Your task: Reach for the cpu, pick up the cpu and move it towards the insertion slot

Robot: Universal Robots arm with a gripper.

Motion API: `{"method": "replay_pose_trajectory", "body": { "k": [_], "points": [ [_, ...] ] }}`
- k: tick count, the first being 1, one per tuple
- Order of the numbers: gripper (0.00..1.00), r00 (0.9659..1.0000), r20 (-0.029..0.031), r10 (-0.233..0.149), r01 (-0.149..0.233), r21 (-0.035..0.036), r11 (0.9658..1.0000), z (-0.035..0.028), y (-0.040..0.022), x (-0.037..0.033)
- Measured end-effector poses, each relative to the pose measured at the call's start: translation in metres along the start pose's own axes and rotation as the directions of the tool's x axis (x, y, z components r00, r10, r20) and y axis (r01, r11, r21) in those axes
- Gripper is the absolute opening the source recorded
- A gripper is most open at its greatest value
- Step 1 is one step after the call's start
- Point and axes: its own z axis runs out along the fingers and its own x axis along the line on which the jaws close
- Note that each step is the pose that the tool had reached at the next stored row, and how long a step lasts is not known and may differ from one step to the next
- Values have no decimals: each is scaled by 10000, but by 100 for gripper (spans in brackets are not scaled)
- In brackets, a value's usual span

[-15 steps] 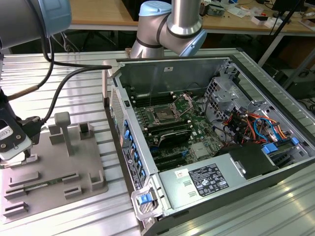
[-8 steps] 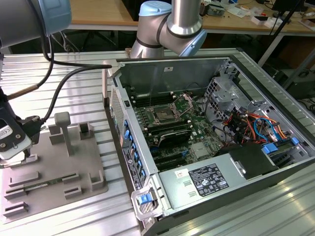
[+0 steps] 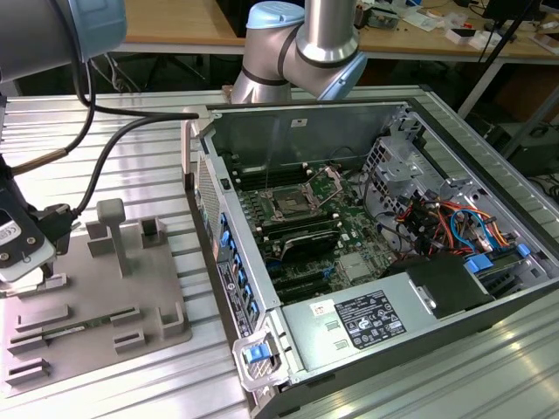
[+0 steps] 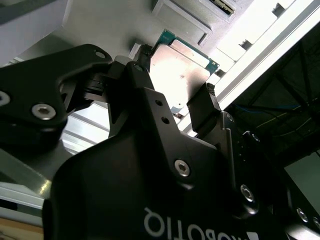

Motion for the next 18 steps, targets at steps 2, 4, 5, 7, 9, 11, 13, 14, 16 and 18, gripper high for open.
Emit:
{"method": "replay_pose_trajectory", "body": {
  "k": [2, 4, 5, 7, 9, 11, 13, 14, 16, 18],
  "points": [
    [55, 10000, -1, 0, 0, 1, 10000, -6, 0, 0],
    [55, 10000, 0, 0, 0, 0, 10000, -11, 0, 0],
    [55, 10000, 0, 0, 0, 0, 10000, -13, 0, 0],
    [55, 10000, -1, 0, 0, 0, 10000, -18, 0, 0],
    [55, 10000, -1, 0, 0, 0, 10000, -24, 0, -1],
    [55, 10000, 0, 0, 0, 0, 10000, -28, 1, -1],
    [55, 10000, -1, 0, 0, 0, 10000, -32, 1, -1],
    [55, 10000, 0, 0, 0, 0, 10000, -34, 1, -2],
    [55, 10000, -3, 0, 0, 1, 10000, -45, 1, -3],
    [55, 10000, -2, 0, 0, 0, 10000, -55, 1, -5]
  ]
}}
